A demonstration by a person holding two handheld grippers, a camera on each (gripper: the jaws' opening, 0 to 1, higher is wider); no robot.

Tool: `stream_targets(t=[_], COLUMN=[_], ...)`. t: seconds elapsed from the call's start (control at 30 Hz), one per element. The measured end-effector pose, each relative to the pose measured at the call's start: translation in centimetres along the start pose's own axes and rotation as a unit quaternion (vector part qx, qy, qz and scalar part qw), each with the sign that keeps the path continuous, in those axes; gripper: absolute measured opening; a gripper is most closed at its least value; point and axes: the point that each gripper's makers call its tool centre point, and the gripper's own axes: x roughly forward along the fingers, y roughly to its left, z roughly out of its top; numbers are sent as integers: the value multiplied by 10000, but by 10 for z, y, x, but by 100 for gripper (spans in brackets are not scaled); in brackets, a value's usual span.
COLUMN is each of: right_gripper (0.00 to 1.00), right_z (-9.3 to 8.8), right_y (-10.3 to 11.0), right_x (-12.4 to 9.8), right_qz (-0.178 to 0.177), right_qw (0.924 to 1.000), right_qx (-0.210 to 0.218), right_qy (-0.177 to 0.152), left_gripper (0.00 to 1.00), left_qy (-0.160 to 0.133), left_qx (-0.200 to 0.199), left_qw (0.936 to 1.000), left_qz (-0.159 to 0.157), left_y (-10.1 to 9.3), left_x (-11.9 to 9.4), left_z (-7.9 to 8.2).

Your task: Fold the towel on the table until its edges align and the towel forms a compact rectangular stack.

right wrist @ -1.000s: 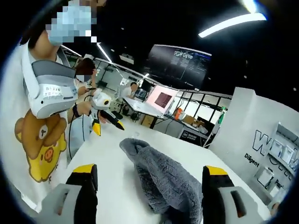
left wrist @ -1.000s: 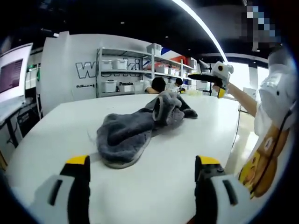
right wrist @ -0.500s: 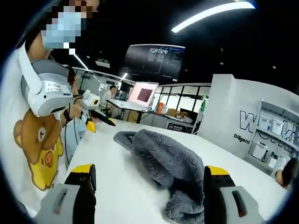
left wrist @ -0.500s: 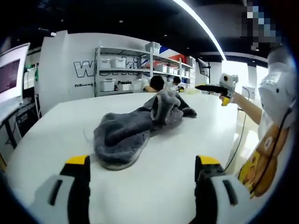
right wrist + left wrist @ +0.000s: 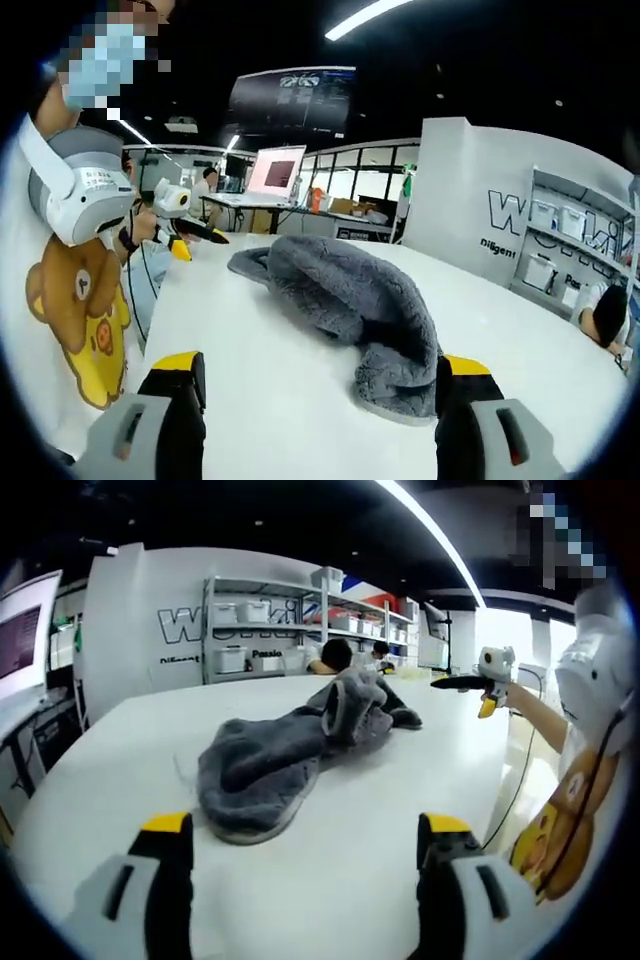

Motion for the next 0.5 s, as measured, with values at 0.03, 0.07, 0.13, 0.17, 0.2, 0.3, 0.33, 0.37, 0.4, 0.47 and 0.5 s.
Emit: stream_targets(t=[0.03,0.07,0.13,0.17,0.2,0.3,0.33,0.37,0.4,0.47,0.5], right_gripper=[100,100,100,100,100,100,100,100,100,100,100], right_z=[-5,-8,-14,-17,-21,-26,-27,-29,-30,-32,-33], right_y=[0,0,-1,-1,-1,-2,-2,-2,-2,-2,-1], right_x=[-2,-2,-5,-6,-8,-11,-11,-12,-13,-14,-15], right_qz=[-32,-56,-101,-125,-148,-191,-202,-213,-224,-229,-216], right_qw=[9999,9998,9992,9988,9982,9968,9964,9959,9955,9946,9942], right_qx=[64,84,160,215,271,378,406,434,462,519,559], right_qy=[116,183,338,429,521,671,715,759,803,869,887], left_gripper=[98,98,98,98,98,98,98,98,98,98,98], left_qy=[-2,-6,-7,-7,-7,-10,-9,-8,-6,-6,-6], left_qx=[0,-2,2,2,2,4,5,6,8,6,4], left_qw=[10000,10000,10000,10000,10000,10000,10000,10000,10000,10000,10000], left_qz=[-3,-10,-10,-10,-9,-6,-4,-3,-2,2,2], left_y=[0,0,-1,-1,-1,-1,-1,-1,-1,0,0], left_x=[0,0,0,0,0,0,-1,-1,-1,-2,-2], left_z=[0,0,0,0,0,0,0,0,0,-1,-1])
